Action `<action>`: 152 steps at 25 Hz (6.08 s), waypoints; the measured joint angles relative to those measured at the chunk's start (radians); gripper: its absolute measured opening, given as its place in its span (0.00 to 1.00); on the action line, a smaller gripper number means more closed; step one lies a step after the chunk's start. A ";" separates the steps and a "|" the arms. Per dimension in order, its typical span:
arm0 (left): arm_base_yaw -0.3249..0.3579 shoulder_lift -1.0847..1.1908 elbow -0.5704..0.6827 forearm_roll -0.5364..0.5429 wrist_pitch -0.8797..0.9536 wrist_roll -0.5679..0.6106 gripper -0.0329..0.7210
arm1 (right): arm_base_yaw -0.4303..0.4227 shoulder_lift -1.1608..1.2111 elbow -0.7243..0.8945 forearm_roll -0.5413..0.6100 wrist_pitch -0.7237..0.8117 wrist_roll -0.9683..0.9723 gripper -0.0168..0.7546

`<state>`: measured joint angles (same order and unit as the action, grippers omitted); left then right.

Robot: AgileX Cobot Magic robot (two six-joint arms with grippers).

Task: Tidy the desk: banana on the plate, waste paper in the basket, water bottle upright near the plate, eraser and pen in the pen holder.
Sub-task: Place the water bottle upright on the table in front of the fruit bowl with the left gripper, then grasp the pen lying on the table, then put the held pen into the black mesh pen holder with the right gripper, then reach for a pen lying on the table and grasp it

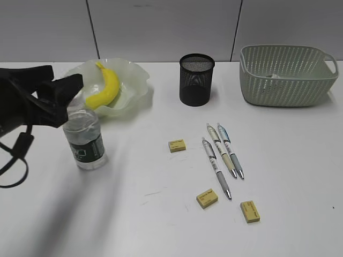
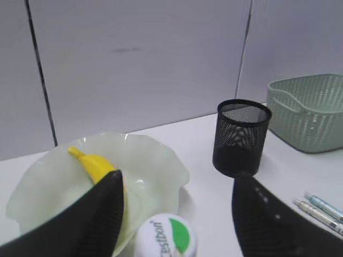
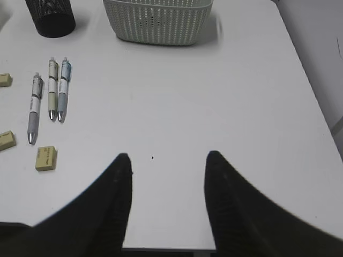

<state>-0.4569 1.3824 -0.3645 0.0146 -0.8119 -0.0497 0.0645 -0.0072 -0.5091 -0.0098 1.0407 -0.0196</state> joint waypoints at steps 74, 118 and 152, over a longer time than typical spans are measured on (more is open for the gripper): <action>0.219 -1.389 -0.175 0.094 1.874 -0.150 0.43 | 0.337 2.250 -1.020 0.092 -0.307 0.040 0.35; 0.219 -1.389 -0.175 0.093 1.874 -0.150 0.43 | 0.336 1.689 -0.721 -0.107 -1.068 0.038 0.63; 0.118 -0.424 -0.586 -0.258 1.306 0.285 0.43 | 0.336 0.000 -0.002 -0.089 0.004 0.127 0.54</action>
<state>-0.3391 0.9587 -0.9502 -0.2438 0.4940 0.2353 0.4007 -0.0069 -0.5113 -0.0987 1.0450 0.1072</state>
